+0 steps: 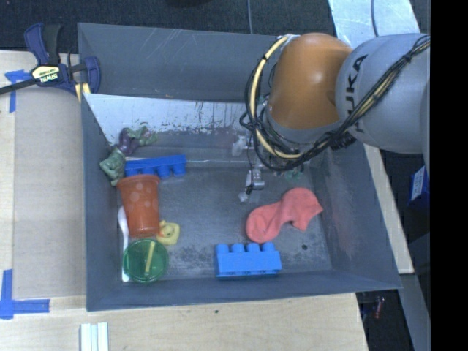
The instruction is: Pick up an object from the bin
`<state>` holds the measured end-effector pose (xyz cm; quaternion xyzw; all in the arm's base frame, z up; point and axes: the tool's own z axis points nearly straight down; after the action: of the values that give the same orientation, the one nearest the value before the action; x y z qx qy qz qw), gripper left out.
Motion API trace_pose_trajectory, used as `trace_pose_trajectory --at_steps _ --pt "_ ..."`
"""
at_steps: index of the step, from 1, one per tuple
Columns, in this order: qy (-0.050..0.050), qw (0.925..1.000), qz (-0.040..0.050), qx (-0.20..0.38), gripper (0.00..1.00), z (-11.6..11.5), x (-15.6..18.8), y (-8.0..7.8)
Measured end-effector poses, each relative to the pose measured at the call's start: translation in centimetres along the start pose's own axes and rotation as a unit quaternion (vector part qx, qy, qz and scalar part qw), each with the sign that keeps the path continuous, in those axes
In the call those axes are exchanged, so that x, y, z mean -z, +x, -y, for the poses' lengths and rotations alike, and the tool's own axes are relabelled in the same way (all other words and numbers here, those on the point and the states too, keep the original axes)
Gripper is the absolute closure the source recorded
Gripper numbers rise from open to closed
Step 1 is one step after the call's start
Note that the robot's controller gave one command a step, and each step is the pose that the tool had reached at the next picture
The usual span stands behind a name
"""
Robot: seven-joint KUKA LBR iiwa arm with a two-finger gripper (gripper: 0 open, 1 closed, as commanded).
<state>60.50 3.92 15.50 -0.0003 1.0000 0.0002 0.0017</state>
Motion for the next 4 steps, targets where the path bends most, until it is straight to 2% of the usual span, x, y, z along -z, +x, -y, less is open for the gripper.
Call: trace_pose_trajectory --at_steps 1,2,3,4 --pt "0.0 0.9996 0.002 0.029 0.0 5.9 -5.4 2.9" --pt "-0.001 0.9991 0.0057 0.043 0.0 6.8 -6.8 5.8" --pt "0.001 0.9834 0.0034 0.181 1.0 9.5 -8.3 7.2" --pt "0.001 0.9834 0.0034 0.181 1.0 9.5 -8.3 7.2"
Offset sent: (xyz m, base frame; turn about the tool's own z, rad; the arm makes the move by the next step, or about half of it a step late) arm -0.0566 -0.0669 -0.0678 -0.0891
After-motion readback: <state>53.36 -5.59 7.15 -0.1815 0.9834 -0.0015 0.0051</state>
